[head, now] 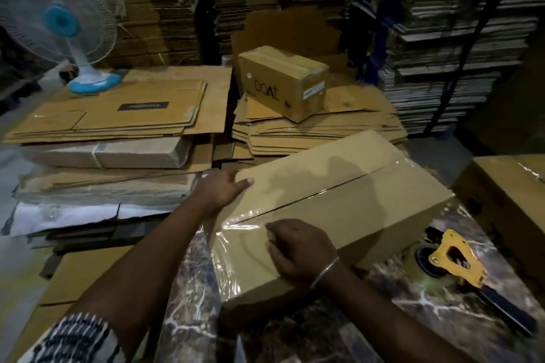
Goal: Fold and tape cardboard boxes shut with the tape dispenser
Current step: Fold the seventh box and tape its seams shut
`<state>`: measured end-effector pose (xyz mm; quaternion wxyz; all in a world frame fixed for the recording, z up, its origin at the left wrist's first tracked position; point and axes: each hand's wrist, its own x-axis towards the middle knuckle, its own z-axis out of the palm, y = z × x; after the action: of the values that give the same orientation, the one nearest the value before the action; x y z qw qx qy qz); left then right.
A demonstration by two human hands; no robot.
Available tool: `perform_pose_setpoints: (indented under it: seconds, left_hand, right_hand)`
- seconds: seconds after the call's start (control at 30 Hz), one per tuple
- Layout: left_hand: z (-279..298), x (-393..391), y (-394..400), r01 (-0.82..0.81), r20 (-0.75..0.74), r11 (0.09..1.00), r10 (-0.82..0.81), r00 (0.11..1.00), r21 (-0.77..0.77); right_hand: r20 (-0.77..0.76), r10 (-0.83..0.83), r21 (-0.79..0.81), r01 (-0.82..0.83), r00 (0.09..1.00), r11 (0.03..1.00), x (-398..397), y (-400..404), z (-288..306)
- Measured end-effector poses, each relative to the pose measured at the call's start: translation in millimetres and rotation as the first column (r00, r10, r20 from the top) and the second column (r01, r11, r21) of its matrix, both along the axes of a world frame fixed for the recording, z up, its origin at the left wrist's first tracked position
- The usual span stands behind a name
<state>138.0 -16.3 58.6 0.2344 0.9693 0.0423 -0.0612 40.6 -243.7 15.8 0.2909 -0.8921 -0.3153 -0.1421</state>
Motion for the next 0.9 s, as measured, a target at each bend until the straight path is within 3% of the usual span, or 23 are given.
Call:
perform_pose_setpoints:
  seconds: [0.1,0.23,0.33,0.4,0.5,0.57,0.63,0.7,0.9]
  left_hand:
    - [1.8,-11.6,-4.4,-0.006,-0.014,0.995,0.008,1.000,0.096]
    - [1.0,-29.5,-7.9,-0.035,-0.034,0.988,0.040,0.999,0.149]
    - [-0.1,-42.4,-14.2,-0.052,-0.022,0.994,0.054,0.998,0.101]
    - [-3.2,-45.9,-13.3,-0.047,-0.079,0.999,0.048,0.996,0.023]
    - [-9.0,-39.2,-13.8,-0.015,-0.154,0.987,-0.010,0.988,-0.162]
    - [-8.3,-32.6,-20.1,-0.005,-0.210,0.945,-0.068,0.975,-0.327]
    - [-10.1,-28.0,-27.5,0.017,-0.246,0.901,-0.136,0.960,-0.433]
    - [-11.9,-28.0,-32.3,0.079,-0.199,0.903,-0.177,0.964,-0.421]
    - [2.6,-40.4,-35.0,0.221,-0.037,0.890,-0.257,0.966,-0.399]
  right_hand:
    - [0.032,-0.041,0.043,0.040,0.999,0.998,4.3,-16.2,-5.6]
    - [0.057,-0.107,-0.017,0.108,0.993,0.994,11.5,-46.3,-9.4]
    - [0.003,-0.315,-0.005,0.315,0.949,0.949,8.9,-70.5,-8.4]
    - [-0.063,-0.508,0.041,0.511,0.859,0.859,2.1,-81.3,-9.7]
    - [-0.220,-0.737,0.009,0.757,0.639,0.654,-15.1,-85.4,-4.7]
    - [-0.404,-0.785,-0.023,0.853,0.470,0.522,-27.1,-82.0,-0.2]
    - [-0.633,-0.698,0.008,0.904,0.335,0.426,-34.0,-75.5,-0.2]
    - [-0.708,-0.637,0.033,0.915,0.305,0.402,-39.7,-69.0,1.7]
    - [-0.662,-0.709,0.024,0.952,0.243,0.304,-67.4,-66.3,27.9]
